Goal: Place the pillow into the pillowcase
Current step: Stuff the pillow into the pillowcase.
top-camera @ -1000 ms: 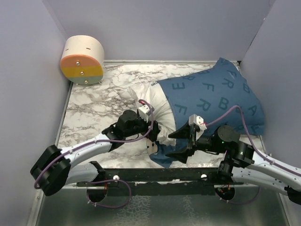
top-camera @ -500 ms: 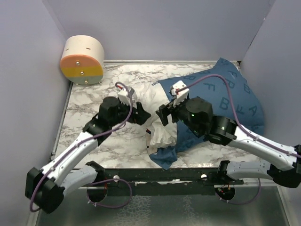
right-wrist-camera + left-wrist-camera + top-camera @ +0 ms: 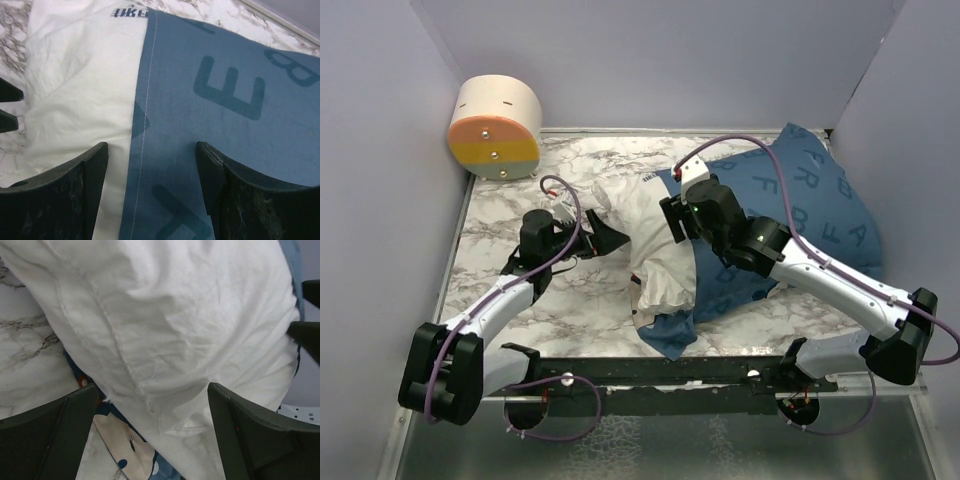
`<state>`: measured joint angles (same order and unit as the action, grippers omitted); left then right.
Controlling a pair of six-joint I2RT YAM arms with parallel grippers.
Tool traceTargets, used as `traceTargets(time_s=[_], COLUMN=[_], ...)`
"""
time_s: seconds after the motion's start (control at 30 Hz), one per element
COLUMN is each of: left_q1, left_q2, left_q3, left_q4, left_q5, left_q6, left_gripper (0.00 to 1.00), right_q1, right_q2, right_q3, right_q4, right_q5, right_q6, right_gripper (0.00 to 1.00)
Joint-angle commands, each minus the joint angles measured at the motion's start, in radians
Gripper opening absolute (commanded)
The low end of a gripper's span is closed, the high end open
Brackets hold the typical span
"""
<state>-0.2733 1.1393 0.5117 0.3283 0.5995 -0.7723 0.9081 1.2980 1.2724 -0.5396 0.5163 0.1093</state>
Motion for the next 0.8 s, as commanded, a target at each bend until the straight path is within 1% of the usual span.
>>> traceTargets(time_s=[0.0,0.03,0.07,0.1,0.2,0.23,0.27,0.37,0.47,0.53,0.57,0.6,0.7,0.73,0.77], left_q1=[-0.035,-0.045,-0.053,-0.057,-0.062,-0.063,-0.064,-0.064,-0.064,-0.065,-0.067,-0.068,-0.07,-0.07,-0.071], left_q2=[0.042,0.065,0.093,0.127,0.235,0.269,0.302,0.371,0.41,0.421,0.425,0.427,0.434,0.438,0.44], left_q3=[0.019,0.026,0.034,0.04,0.059,0.067,0.079,0.115,0.128,0.134,0.137,0.142,0.158,0.16,0.164], left_q4=[0.19,0.195,0.202,0.213,0.268,0.283,0.292,0.289,0.299,0.308,0.309,0.307,0.283,0.28,0.278], left_q5=[0.037,0.028,0.021,0.015,0.012,0.013,0.016,0.019,0.014,0.02,0.021,0.022,0.022,0.023,0.023], left_q6=[-0.079,-0.076,-0.075,-0.075,-0.085,-0.085,-0.08,-0.06,-0.056,-0.058,-0.056,-0.052,-0.035,-0.032,-0.028], left_gripper=[0.94,0.94,0.94,0.94,0.93,0.9,0.85,0.66,0.62,0.61,0.6,0.6,0.58,0.57,0.55], right_q1=[-0.001,-0.001,-0.003,-0.004,-0.005,-0.005,-0.006,-0.006,-0.01,-0.016,-0.018,-0.02,-0.02,-0.021,-0.021], right_q2=[0.048,0.057,0.067,0.07,0.062,0.058,0.053,0.041,0.041,0.046,0.049,0.051,0.047,0.044,0.042], right_q3=[0.019,0.02,0.021,0.021,0.02,0.019,0.02,0.016,0.006,0.001,0.001,0.003,0.008,0.009,0.01], right_q4=[-0.03,-0.037,-0.043,-0.049,-0.059,-0.062,-0.068,-0.081,-0.089,-0.094,-0.101,-0.108,-0.126,-0.13,-0.135], right_q5=[0.047,0.067,0.085,0.102,0.141,0.154,0.166,0.194,0.209,0.202,0.195,0.182,0.136,0.124,0.114], right_q6=[-0.017,-0.015,-0.013,-0.013,-0.018,-0.02,-0.023,-0.038,-0.049,-0.05,-0.046,-0.04,-0.033,-0.033,-0.031], right_gripper=[0.7,0.7,0.67,0.63,0.47,0.43,0.42,0.34,0.26,0.26,0.27,0.31,0.49,0.52,0.53])
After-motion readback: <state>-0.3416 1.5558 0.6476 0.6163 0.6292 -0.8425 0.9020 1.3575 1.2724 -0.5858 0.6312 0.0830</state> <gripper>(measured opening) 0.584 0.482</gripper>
